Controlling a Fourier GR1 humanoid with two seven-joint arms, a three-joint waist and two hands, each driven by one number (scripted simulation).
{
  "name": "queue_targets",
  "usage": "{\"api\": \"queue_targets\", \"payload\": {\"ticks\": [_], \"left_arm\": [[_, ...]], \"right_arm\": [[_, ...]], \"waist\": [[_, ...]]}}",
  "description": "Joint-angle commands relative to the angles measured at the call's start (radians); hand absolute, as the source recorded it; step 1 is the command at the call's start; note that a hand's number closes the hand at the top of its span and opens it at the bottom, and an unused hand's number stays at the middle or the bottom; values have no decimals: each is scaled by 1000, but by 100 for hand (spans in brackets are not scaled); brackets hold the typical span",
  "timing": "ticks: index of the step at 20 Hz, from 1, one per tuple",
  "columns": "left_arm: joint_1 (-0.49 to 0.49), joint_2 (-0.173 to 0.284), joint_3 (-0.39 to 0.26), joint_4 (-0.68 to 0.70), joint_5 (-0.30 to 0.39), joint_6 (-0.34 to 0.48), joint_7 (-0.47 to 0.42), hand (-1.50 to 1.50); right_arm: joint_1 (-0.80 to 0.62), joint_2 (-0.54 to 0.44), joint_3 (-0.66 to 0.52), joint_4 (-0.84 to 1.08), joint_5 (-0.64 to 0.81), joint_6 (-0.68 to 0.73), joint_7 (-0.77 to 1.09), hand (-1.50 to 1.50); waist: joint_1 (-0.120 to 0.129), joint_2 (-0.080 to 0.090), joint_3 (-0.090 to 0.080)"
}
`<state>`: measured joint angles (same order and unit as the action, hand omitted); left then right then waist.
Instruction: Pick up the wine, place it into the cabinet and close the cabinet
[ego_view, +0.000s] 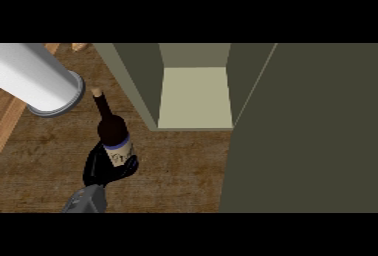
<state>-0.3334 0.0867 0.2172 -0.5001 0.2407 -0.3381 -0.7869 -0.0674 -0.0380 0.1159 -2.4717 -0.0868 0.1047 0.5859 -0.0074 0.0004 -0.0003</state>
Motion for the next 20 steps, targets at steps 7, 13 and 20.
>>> {"api": "queue_targets", "payload": {"ticks": [7, 13, 20], "left_arm": [[88, 6, 47, -86, 107, -44, 60, 150], [28, 16, 74, -71, 155, -10, 89, 150], [57, 17, 36, -197, 187, -64, 171, 150]], "right_arm": [[65, -2, -22, -40, -70, 39, -52, -150], [8, 14, 23, -64, -15, -14, 42, -150], [-56, -14, -55, 30, -66, 10, 3, -150]], "waist": [[7, -2, 1], [4, -1, 0], [9, -2, 1]]}}
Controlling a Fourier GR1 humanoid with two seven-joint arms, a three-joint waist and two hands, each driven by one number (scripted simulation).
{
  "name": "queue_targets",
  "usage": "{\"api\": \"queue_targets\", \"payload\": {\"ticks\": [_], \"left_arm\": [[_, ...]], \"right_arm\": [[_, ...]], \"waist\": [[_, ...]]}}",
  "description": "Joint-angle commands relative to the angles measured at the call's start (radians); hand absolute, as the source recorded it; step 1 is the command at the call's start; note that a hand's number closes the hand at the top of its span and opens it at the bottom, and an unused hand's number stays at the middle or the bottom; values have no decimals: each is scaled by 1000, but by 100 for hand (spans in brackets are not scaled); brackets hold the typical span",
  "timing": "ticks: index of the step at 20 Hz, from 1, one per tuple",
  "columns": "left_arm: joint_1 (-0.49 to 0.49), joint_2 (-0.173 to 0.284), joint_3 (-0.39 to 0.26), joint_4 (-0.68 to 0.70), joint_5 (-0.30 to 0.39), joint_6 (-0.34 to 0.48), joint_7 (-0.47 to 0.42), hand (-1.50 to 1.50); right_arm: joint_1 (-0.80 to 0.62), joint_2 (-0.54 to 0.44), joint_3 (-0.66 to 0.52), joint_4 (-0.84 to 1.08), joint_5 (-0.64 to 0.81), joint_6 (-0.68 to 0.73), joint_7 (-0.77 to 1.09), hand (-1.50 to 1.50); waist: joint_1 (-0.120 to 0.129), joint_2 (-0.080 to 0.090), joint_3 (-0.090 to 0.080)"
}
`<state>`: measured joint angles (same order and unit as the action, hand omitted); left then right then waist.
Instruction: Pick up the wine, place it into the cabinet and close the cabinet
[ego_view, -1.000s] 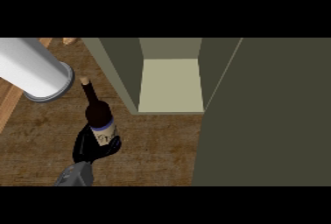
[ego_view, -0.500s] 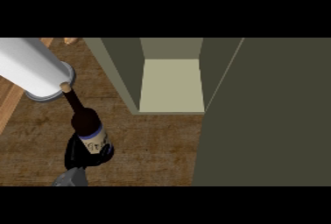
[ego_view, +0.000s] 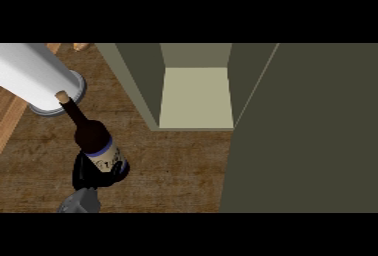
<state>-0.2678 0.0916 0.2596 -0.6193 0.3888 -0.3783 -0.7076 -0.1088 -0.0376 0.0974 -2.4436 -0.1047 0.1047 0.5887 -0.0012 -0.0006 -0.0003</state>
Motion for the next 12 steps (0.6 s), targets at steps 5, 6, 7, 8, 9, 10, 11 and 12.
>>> {"api": "queue_targets", "payload": {"ticks": [5, 6, 7, 8, 9, 10, 11, 12], "left_arm": [[102, -58, -99, -302, 13, 55, 179, 150], [151, -89, -141, -355, -11, 77, 138, 150], [116, -85, -135, -318, -35, 71, 101, 150], [165, -90, -224, -420, 31, 105, 168, 150], [145, -90, -210, -416, 4, 94, 181, 150], [160, -91, -281, -447, 29, 165, 197, 150], [235, -91, -323, -529, 38, 169, 215, 150], [228, -91, -381, -581, 83, 250, 252, 150]], "right_arm": [[81, -6, -4, -98, -47, 15, 20, -150], [13, 23, 61, -55, 24, -22, 28, -150], [77, -16, -41, -101, -90, 19, 21, -150], [32, -7, -17, -38, -52, 10, 15, -150], [46, 2, 1, -32, -31, 15, -11, -150], [-16, -24, -53, -85, -90, -8, 86, -150], [6, 28, 27, -28, 4, -32, 32, -150], [46, -3, -12, -87, -52, 9, 19, -150]], "waist": [[4, -3, 1], [7, -3, 1], [0, -2, 1], [5, -3, 1], [3, -2, 1], [3, -3, 1], [7, -3, 1], [3, -4, 1]]}}
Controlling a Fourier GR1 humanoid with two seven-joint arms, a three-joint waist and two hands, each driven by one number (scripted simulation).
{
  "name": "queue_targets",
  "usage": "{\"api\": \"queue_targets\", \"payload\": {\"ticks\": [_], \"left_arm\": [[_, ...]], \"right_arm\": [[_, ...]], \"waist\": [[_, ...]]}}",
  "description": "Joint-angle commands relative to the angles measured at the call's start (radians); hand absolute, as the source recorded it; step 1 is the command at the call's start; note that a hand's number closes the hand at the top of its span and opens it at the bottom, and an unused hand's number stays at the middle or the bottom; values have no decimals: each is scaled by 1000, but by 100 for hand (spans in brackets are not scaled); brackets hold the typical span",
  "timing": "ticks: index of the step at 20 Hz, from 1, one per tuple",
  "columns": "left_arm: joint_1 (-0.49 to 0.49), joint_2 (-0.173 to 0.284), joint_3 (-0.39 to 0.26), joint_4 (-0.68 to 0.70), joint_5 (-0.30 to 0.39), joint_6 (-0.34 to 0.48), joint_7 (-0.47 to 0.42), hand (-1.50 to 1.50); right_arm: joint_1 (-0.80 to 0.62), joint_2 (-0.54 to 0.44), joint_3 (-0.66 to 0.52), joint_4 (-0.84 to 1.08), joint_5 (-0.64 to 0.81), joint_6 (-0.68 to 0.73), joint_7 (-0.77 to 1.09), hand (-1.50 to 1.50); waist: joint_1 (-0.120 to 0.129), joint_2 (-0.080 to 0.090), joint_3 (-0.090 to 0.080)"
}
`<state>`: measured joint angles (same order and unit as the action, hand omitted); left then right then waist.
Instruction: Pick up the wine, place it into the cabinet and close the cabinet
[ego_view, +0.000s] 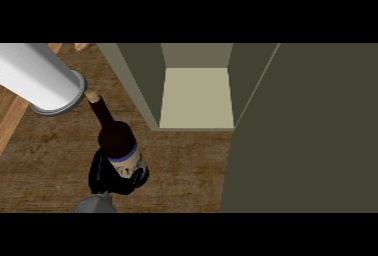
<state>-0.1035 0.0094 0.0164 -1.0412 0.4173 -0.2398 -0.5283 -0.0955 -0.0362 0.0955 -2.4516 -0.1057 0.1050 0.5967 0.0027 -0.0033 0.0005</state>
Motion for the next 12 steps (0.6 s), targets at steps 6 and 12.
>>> {"api": "queue_targets", "payload": {"ticks": [6, 12], "left_arm": [[114, -9, -288, -233, 98, 255, 40, 150], [6, -9, -395, -207, 219, 433, 76, 150]], "right_arm": [[71, -4, 8, -104, -61, 16, 23, -150], [47, -27, -63, -57, -119, 42, 12, -150]], "waist": [[-4, 1, 0], [-8, 3, 0]]}}
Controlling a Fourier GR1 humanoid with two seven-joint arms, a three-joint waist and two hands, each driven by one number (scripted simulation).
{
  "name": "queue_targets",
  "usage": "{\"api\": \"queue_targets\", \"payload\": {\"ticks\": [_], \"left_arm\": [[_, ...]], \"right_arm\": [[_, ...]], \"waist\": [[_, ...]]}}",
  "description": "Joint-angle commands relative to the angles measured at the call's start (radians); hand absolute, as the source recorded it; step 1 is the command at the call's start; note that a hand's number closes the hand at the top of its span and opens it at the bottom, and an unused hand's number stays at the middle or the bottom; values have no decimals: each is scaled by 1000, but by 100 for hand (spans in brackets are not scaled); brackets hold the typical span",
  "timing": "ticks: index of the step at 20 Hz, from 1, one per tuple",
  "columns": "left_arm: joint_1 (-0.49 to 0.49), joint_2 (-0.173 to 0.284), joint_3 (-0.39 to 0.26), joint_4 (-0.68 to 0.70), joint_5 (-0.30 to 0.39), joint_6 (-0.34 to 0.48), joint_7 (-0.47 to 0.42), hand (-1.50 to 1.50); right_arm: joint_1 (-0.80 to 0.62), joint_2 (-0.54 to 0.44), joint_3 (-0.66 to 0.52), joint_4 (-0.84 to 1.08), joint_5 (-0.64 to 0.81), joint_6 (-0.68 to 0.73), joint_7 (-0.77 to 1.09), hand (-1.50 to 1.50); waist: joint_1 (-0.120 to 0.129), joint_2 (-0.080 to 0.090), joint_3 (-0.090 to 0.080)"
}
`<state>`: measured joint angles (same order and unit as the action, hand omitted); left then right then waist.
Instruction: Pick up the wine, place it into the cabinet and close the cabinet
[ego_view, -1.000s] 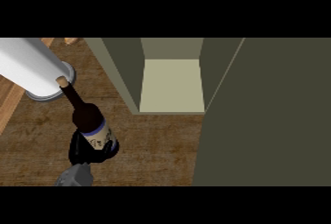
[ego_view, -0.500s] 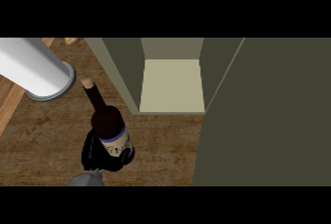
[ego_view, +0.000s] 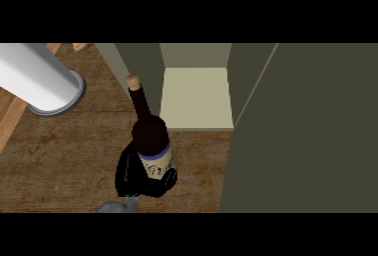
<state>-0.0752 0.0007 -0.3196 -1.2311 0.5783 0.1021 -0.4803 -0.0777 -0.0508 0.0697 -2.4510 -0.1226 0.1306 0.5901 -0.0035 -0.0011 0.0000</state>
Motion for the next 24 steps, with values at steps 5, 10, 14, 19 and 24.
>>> {"api": "queue_targets", "payload": {"ticks": [5, 10, 14, 19, 24], "left_arm": [[3, -1, -204, 30, 153, 177, -113, 150], [-124, -1, -139, 142, 202, 177, -93, 150], [-151, -1, -178, 257, 232, 146, -191, 150], [-321, -1, -251, 398, 382, 163, -295, 150], [-426, -1, -254, 486, 449, 184, -302, 150]], "right_arm": [[21, -2, -22, -37, -68, 8, 17, -150], [-36, 18, 15, 1, -27, -14, 28, -150], [8, 27, 31, 25, -1, 1, -36, -150], [41, 12, -16, -10, -62, 25, -42, -150], [76, 17, -25, 18, -75, 54, -89, -150]], "waist": [[-2, 1, 0], [1, 1, 0], [-1, 1, 0], [-11, 3, 0], [-16, 4, 0]]}}
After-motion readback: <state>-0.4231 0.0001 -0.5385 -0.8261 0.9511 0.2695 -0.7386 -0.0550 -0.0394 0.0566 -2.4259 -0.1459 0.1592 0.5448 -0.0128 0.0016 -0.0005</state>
